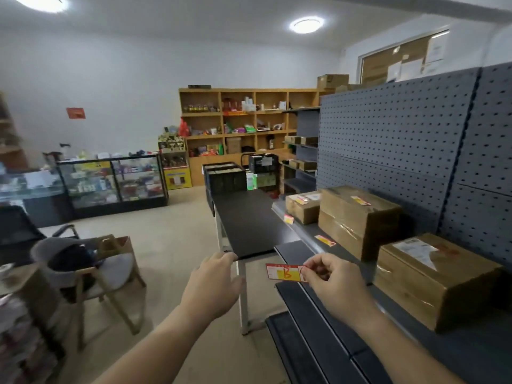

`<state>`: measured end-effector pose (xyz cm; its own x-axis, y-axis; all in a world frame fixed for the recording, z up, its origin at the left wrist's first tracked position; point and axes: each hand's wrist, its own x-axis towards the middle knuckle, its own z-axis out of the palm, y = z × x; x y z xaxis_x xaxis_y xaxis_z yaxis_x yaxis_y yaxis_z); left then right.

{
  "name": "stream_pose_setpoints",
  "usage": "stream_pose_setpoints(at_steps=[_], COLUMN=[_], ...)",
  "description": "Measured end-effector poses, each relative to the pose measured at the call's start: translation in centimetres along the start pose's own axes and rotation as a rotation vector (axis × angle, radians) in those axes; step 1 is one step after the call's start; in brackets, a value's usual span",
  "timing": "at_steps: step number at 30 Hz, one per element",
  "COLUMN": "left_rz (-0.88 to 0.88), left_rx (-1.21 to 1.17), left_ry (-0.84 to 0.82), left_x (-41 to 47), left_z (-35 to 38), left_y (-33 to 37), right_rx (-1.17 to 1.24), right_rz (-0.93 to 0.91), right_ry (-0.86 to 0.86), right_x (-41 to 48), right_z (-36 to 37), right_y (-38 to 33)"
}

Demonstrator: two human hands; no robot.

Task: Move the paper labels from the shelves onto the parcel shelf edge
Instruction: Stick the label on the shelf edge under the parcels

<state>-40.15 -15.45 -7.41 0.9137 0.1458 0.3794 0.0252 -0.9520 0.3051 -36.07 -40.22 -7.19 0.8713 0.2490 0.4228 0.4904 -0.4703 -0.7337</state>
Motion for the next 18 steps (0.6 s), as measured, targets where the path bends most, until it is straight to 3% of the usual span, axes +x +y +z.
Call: stream_pose_setpoints(at_steps=[8,18], left_rz=[-0.022,0.006], left_rx=[0.023,0.004], left_ry=[-0.014,-0.039], left_x=[7.4,17.6], left_z=[0.6,5.5], left_y=[-8.9,-13.6], right_rx=[0.053,0.026], right_rz=[-0.006,0.007], right_ry=[-0.003,0.004], right_x=[8.5,19.1], right_z=[8.6,13.7], right_y=[-0.5,3.5])
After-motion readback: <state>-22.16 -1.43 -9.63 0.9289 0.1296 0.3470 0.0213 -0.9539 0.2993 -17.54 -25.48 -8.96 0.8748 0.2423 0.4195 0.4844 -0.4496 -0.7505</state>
